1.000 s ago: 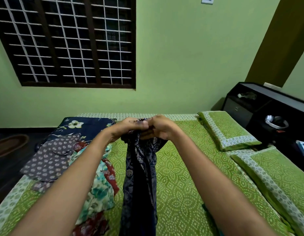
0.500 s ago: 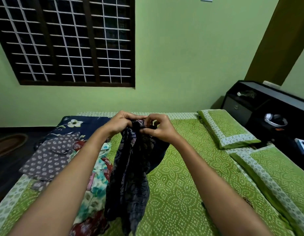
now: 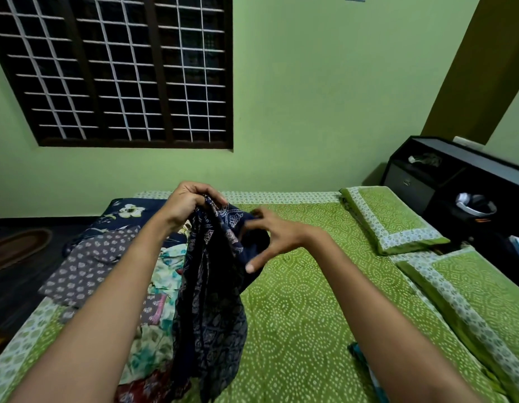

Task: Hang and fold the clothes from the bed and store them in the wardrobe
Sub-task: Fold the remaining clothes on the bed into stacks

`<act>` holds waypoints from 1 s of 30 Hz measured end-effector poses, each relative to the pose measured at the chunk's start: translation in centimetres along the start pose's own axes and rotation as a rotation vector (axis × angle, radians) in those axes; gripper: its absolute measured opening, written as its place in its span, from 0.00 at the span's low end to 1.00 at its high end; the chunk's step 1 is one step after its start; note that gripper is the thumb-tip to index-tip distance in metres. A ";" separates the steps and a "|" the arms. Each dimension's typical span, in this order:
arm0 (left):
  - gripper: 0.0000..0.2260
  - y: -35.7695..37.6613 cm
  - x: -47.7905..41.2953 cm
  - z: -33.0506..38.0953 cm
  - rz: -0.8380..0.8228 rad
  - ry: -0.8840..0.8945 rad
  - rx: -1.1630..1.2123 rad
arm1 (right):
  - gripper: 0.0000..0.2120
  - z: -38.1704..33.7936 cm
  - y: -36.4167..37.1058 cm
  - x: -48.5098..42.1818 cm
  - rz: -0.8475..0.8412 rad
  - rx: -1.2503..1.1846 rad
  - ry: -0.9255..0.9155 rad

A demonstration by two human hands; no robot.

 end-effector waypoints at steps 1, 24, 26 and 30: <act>0.30 -0.2 0.1 0.0 0.005 0.002 -0.004 | 0.26 0.1 0.2 -0.1 -0.089 0.104 0.057; 0.24 1.7 -1.1 -2.5 -0.119 -0.076 -0.188 | 0.25 -2.4 1.2 -1.9 0.146 -0.076 -0.056; 0.24 1.7 -0.9 -2.3 -0.110 -0.058 -0.153 | 0.30 -1.8 1.5 -2.2 0.021 0.038 0.008; 0.20 1.5 -0.6 -1.9 -0.165 -0.006 -0.200 | 0.25 0.0 1.3 -1.9 -0.117 0.532 0.189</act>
Point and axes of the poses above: each hand's wrist, its own x-axis away from the middle knuckle, its own y-axis out of the palm, z = x × y, the point moved 2 cm from there along -x, towards the middle knuckle, and after that the axes turned 2 degrees about -x, right-handed, at the moved point
